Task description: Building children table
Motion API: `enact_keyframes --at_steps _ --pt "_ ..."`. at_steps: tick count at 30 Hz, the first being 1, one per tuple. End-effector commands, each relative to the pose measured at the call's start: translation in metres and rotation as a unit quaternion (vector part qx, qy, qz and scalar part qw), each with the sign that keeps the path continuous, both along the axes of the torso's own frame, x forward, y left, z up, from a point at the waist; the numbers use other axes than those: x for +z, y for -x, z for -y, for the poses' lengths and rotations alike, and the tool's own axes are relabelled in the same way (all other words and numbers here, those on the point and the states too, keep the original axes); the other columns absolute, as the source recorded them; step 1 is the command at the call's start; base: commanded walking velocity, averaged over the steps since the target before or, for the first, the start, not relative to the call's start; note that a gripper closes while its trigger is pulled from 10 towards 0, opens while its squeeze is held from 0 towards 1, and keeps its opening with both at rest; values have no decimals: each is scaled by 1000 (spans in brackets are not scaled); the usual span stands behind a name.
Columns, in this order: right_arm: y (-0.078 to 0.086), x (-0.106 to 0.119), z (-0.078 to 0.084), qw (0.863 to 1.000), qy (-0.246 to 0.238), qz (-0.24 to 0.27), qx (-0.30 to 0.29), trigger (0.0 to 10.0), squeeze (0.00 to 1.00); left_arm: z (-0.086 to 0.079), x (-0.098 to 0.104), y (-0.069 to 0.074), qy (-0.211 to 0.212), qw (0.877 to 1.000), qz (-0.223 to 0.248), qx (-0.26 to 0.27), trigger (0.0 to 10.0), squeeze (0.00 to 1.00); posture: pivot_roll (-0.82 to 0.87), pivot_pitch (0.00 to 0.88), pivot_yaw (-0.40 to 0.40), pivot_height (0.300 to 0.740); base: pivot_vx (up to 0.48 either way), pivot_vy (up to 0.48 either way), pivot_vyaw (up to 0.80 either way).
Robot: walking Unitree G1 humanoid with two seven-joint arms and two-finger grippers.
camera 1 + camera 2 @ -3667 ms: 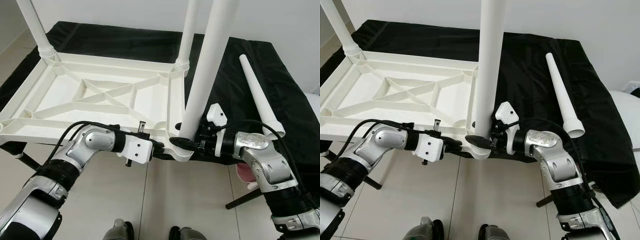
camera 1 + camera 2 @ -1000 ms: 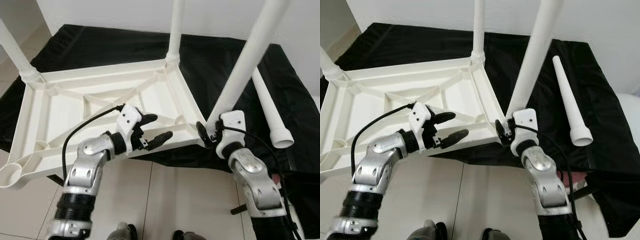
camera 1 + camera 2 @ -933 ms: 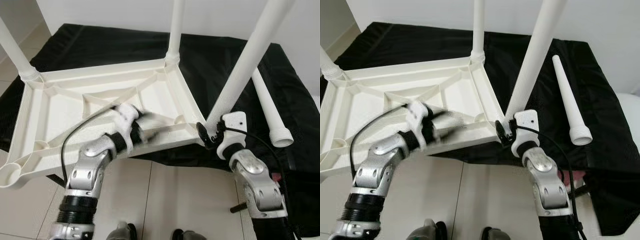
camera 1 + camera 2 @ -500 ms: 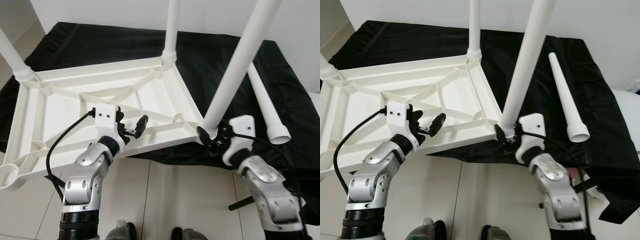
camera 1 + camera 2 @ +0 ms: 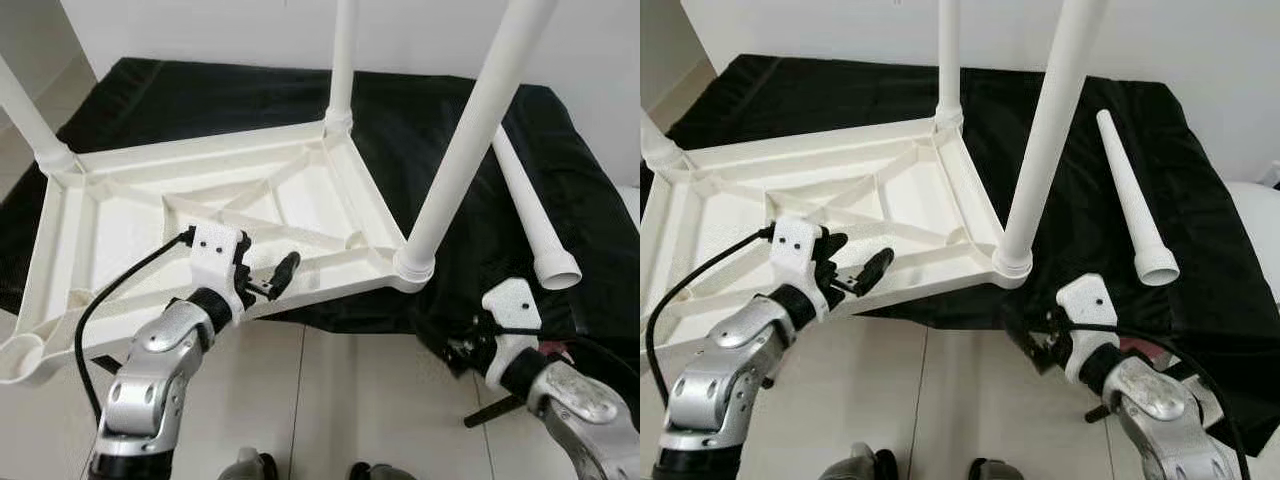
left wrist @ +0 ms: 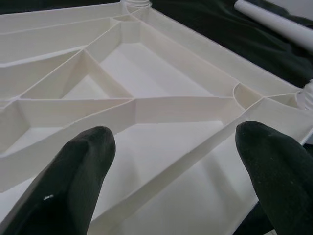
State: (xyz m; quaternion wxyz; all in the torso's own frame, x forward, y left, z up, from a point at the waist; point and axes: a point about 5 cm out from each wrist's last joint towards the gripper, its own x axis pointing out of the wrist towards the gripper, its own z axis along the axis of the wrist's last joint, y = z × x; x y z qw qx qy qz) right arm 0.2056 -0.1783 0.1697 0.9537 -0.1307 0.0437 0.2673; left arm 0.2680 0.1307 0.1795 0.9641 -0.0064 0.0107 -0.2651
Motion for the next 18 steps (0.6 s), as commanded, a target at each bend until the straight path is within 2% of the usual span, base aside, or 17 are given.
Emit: enact_keyframes --at_steps 1,5,8,10,11,12,14,15,16,17,18 --pt "2 1 -11 1000 -16 0 22 10000 0 -2 -2 3 0 1000 -7 0 10000 0 -32 95 31 740 0 0 0" --pt "-18 3 -53 996 -79 23 33 10000 0 2 -2 1 -1 1000 -12 21 10000 0 -18 86 30 740 0 0 0" --pt "-33 0 -77 995 -95 26 33 10000 0 1 -3 -4 -36 998 2 47 10000 0 10 83 27 740 0 0 0" --pt "-37 -1 -82 995 -96 28 31 10000 0 -2 -4 -6 -48 997 8 61 10000 0 10 83 27 740 0 0 0" --pt "-49 0 -87 994 -98 33 16 10000 0 -8 -6 -7 -43 995 2 86 10000 0 30 92 23 740 0 0 0" --pt "-49 0 -87 994 -98 33 16 10000 0 -8 -6 -7 -43 995 2 86 10000 0 30 92 23 740 0 0 0" --pt "-69 4 -93 994 -103 38 -9 10000 0 -15 -6 -7 -29 994 -8 108 10000 0 44 90 16 740 0 0 0" --pt "-69 4 -93 994 -103 38 -9 10000 0 -15 -6 -7 -29 994 -8 108 10000 0 44 90 16 740 0 0 0" --pt "-90 6 -97 994 -88 47 -46 10000 0 -21 -1 -2 -36 995 -1 88 10000 0 52 97 15 740 0 0 0" --pt "-100 7 -97 994 -78 52 -64 10000 0 -25 2 0 -42 996 2 79 10000 0 71 91 3 740 0 0 0" --pt "-100 7 -97 994 -78 52 -64 10000 0 -25 2 0 -42 996 2 79 10000 0 71 91 3 740 0 0 0"
